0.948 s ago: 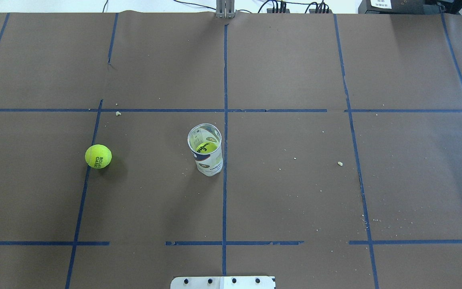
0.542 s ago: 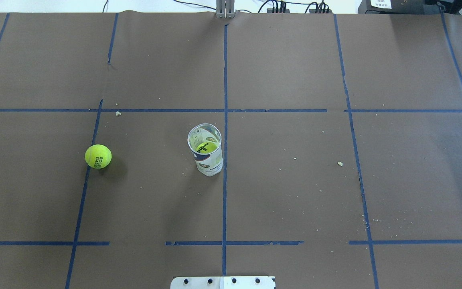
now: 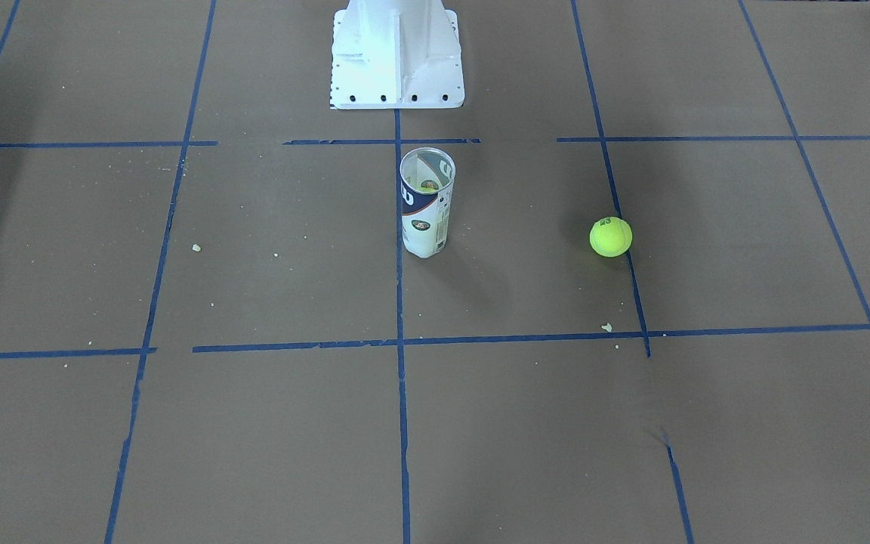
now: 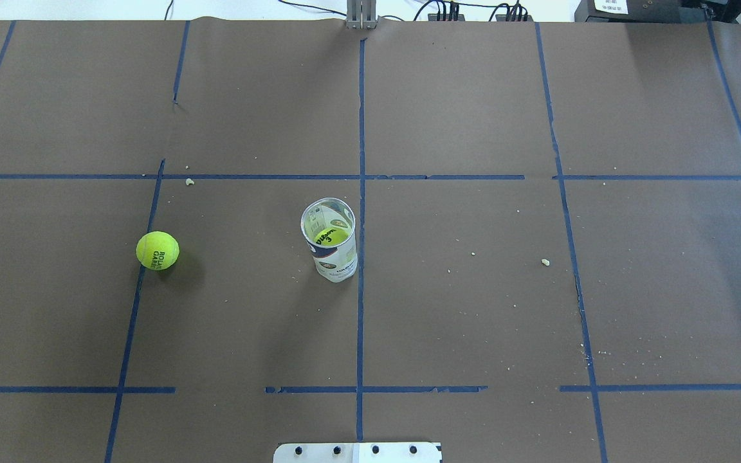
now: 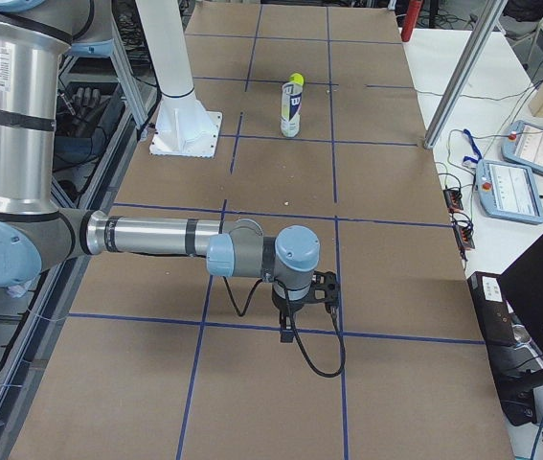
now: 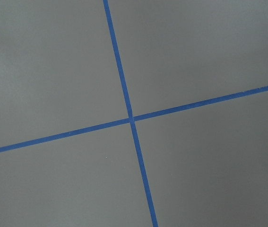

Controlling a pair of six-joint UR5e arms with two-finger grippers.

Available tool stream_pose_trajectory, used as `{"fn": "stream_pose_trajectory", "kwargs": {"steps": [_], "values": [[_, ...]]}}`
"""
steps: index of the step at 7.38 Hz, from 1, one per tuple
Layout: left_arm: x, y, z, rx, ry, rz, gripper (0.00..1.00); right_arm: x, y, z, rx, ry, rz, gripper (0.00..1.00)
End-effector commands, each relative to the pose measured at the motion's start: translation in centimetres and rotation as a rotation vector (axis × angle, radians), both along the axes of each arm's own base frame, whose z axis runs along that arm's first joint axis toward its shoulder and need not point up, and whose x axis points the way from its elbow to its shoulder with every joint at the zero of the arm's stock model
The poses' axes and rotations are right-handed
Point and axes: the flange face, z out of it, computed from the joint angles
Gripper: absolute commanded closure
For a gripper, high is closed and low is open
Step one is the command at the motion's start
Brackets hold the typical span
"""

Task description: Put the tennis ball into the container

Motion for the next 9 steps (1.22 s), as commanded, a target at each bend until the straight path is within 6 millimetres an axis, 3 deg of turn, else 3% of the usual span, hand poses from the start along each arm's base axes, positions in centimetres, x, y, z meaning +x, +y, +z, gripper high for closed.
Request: {"fn": "stream_pose_trajectory", "kwargs": {"steps": [1, 4, 6, 8, 9], "values": [[3.9, -0.9, -1.3, -0.024, 0.025, -0.042, 0.00, 0.0, 0.0, 0.0, 0.000, 0.000, 0.000, 0.00], [15.1, -1.4, -4.2, -0.063, 0.115, -0.079, 0.00, 0.0, 0.0, 0.0, 0.000, 0.000, 0.000, 0.00], [22.8, 0.1, -6.9, -0.146, 0.191, -0.094, 0.00, 0.0, 0.0, 0.0, 0.000, 0.000, 0.000, 0.00], [28.8, 2.2, -10.0, -0.175, 0.197, -0.136, 0.00, 0.0, 0.0, 0.0, 0.000, 0.000, 0.000, 0.00], [32.7, 2.3, -12.0, -0.188, 0.192, -0.183, 0.00, 0.0, 0.0, 0.0, 0.000, 0.000, 0.000, 0.00]]}}
